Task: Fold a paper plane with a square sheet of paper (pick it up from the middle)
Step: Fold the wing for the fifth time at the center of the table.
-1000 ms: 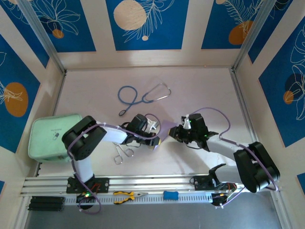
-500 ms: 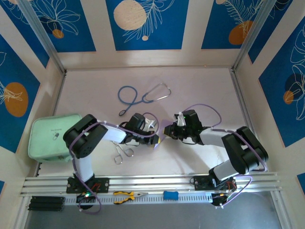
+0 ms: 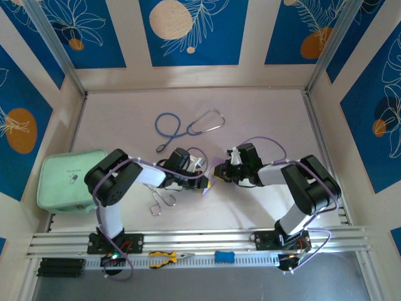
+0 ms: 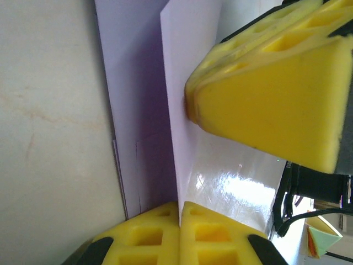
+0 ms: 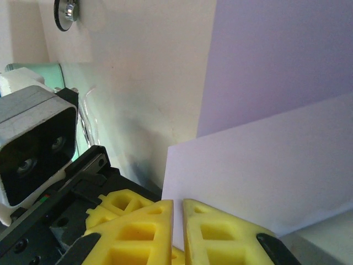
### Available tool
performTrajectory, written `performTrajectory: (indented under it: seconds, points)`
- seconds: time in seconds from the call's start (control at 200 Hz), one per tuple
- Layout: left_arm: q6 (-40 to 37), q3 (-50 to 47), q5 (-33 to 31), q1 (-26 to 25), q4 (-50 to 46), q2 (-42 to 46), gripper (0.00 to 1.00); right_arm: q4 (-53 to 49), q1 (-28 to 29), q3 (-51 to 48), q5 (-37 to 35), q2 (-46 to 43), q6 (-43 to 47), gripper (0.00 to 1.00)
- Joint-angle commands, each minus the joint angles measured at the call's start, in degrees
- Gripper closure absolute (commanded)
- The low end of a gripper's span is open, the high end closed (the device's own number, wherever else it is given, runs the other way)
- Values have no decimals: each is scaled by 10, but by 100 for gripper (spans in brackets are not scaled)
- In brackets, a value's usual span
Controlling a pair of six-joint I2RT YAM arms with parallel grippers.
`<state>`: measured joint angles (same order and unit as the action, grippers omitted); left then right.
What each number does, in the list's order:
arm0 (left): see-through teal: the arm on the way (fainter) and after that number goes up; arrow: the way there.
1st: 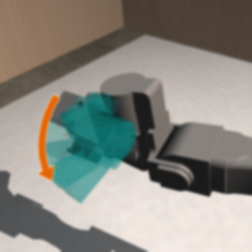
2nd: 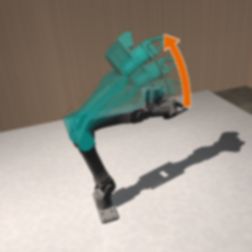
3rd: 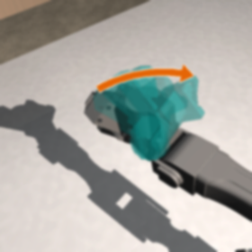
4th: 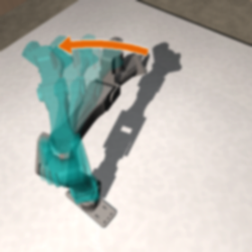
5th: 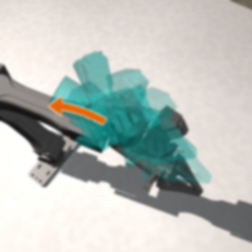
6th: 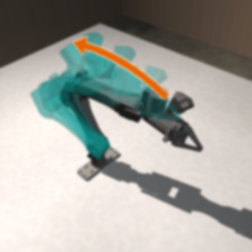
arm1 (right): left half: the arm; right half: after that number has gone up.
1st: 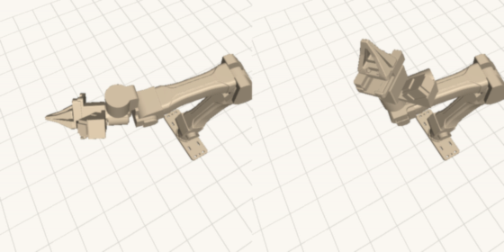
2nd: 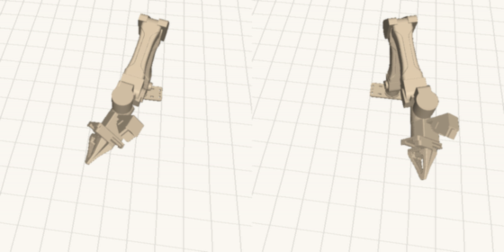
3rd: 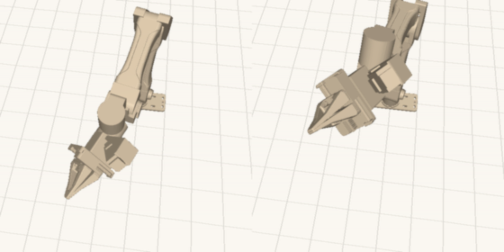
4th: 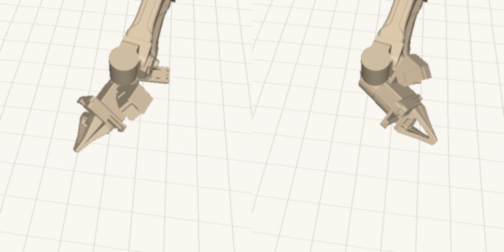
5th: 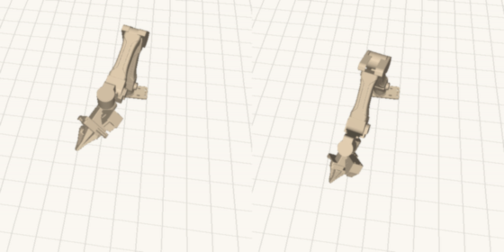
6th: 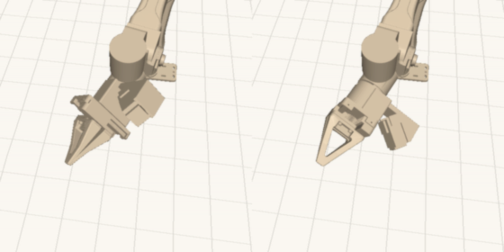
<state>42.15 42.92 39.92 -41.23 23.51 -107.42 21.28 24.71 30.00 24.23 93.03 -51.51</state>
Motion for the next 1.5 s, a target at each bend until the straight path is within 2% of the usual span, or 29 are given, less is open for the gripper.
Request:
performTrajectory:
  seconds: [0.0, 0.53, 1.09, 1.25, 1.495]
  points:
    - [0, 4, -3, 7, -36, -27, 100, 1, -3, 3, 2, 8, -2, 86]
    - [-12, 21, -5, 9, -87, -39, 100, -31, -5, 10, -28, 24, -6, 86]
    - [-19, 20, -8, 12, -99, -38, 100, -81, -4, 28, -40, 46, -3, 87]
    - [-17, 10, -12, 12, -79, -30, 100, -75, -12, 26, -30, 1, -3, 84]
    - [-38, 1, 1, 13, -42, -17, 100, -122, -60, -2, -47, -116, 3, 80]
